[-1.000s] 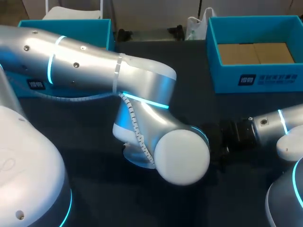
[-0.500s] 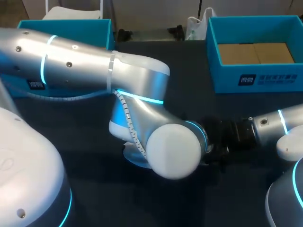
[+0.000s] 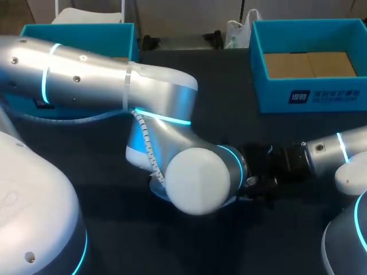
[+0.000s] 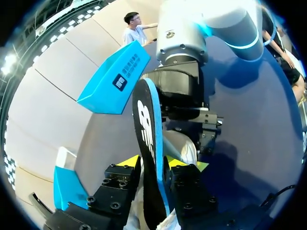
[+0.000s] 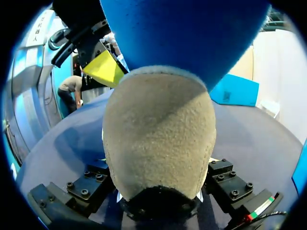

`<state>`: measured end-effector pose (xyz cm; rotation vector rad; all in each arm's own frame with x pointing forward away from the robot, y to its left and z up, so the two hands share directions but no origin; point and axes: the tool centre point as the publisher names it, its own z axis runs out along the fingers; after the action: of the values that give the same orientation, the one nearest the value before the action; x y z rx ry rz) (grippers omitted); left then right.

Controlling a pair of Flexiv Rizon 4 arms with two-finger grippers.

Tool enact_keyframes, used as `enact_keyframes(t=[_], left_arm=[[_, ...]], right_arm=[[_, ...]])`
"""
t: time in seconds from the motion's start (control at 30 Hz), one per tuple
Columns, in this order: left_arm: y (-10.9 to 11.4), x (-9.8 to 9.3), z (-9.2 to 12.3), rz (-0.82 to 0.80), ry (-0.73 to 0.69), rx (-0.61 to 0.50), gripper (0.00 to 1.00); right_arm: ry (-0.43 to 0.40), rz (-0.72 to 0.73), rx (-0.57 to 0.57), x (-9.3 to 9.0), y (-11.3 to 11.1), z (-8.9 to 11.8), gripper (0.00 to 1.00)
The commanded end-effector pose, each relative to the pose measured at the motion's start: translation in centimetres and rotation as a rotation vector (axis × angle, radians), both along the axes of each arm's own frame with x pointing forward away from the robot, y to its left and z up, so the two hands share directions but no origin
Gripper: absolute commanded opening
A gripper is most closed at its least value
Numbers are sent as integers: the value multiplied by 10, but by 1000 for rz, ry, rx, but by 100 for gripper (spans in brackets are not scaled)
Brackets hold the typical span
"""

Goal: Take the shoe out of the shoebox, open the shoe tongue, remove and reinsert the insole, then place the shoe into the shoebox

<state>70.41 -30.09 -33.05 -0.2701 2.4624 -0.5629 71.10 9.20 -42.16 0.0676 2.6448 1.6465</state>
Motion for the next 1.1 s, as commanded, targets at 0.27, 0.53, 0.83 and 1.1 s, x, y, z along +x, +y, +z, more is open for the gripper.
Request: enact_keyframes(t=[0.27,0.53,0.83,1.1], left_arm=[[15,-1,-4,-44,-14,-21,40],[14,-4,-7,-64,-10,-45,39],[11,-2,-10,-54,3,-82,38],[12,-1,-13,-51,39,-104,22]], right_arm=[[0,-2,-4,-1,1,0,0],[0,-2,-4,-1,1,0,0],[0,-2,-4,-1,1,0,0],[0,-2,-4,-1,1,0,0]])
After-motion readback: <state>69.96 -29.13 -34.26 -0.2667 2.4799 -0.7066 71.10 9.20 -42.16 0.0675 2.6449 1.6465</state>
